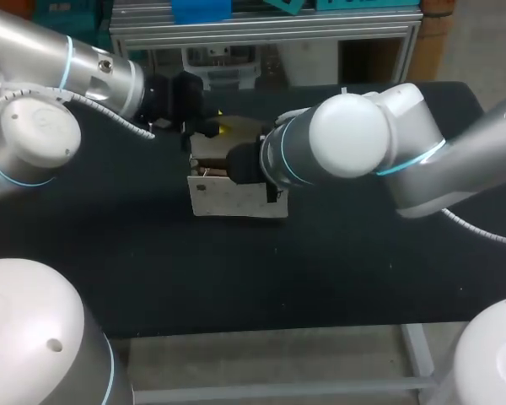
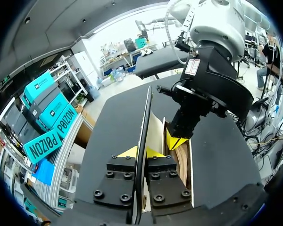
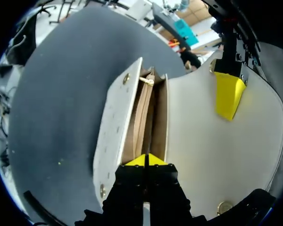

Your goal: Pick up the bag, open it, inspect its contents, close it, and place it on the opposite side

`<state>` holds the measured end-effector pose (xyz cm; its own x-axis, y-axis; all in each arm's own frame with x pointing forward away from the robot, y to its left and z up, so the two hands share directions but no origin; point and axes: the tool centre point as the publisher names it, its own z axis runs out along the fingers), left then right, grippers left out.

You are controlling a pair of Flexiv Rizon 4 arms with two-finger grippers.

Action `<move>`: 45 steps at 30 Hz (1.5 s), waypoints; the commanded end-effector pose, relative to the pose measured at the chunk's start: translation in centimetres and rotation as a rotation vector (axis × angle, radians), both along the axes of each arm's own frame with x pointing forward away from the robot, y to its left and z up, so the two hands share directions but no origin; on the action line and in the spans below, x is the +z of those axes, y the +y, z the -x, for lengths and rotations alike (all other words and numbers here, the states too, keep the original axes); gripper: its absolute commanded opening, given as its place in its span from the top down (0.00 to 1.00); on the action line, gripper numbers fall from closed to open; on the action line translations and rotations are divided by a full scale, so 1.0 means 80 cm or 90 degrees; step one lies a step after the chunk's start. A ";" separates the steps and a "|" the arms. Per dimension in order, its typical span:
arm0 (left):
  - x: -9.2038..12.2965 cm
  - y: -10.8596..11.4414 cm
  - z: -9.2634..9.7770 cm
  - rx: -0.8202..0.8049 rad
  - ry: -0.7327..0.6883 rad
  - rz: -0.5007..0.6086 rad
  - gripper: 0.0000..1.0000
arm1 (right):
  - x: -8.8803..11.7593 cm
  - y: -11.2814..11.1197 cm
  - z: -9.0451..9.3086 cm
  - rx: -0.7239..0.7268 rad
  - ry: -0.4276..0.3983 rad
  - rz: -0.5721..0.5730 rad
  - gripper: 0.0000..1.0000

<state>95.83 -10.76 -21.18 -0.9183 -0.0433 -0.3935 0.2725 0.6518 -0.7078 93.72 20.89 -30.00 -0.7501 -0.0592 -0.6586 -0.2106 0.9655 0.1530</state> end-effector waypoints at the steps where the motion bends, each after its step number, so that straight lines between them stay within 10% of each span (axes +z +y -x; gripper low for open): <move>1: 0.003 0.000 -0.001 -0.002 -0.003 0.008 1.00 | -0.006 -0.003 0.003 -0.006 0.017 0.008 1.00; 15: 0.002 -0.002 0.012 -0.022 -0.028 0.008 1.00 | -0.028 -0.001 -0.006 -0.022 0.100 0.064 1.00; 18: 0.003 -0.001 0.015 -0.027 -0.034 0.006 1.00 | -0.032 -0.001 -0.011 -0.029 0.109 0.067 0.12; 19: 0.003 -0.001 0.015 -0.028 -0.036 0.006 1.00 | -0.032 -0.001 -0.011 -0.031 0.110 0.067 0.00; 45: -0.001 0.002 0.017 -0.043 -0.042 0.006 1.00 | -0.038 -0.003 -0.011 -0.037 0.113 0.082 0.00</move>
